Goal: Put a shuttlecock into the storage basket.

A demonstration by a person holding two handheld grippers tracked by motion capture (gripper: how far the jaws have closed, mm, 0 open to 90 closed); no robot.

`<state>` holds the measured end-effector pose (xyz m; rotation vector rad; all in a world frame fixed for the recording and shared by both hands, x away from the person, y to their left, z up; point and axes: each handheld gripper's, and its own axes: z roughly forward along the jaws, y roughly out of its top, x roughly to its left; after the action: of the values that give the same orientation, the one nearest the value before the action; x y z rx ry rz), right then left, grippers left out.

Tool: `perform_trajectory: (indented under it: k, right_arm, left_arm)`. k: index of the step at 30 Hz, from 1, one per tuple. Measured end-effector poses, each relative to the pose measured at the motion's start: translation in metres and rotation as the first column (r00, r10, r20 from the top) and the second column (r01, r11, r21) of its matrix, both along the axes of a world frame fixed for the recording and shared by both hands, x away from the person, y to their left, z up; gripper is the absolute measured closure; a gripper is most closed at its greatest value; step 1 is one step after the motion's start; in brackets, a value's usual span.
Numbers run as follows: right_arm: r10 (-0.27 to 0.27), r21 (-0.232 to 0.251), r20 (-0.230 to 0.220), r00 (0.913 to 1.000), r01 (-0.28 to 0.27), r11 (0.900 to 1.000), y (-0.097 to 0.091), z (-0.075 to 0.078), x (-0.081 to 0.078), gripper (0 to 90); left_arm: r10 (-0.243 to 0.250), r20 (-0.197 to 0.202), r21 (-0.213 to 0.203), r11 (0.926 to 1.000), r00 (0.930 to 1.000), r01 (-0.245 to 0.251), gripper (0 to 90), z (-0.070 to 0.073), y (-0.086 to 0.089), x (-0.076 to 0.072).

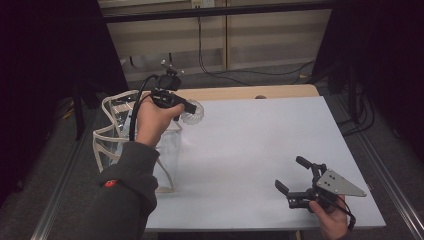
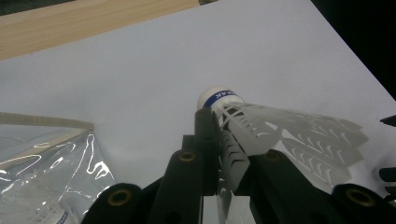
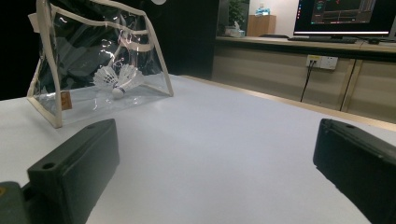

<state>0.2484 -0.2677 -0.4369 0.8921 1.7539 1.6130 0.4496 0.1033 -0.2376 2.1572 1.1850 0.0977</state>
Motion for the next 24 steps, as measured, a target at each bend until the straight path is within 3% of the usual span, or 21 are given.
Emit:
perform_trajectory:
  k: [24]
  right_arm:
    - [-0.002,-0.002,0.004,1.0000,0.002,1.0000,0.000,0.001,0.000,0.4]
  left_arm:
    - [0.016,0.006,-0.009,0.9998,0.9998,-0.016,85.5,0.011,0.010,0.000]
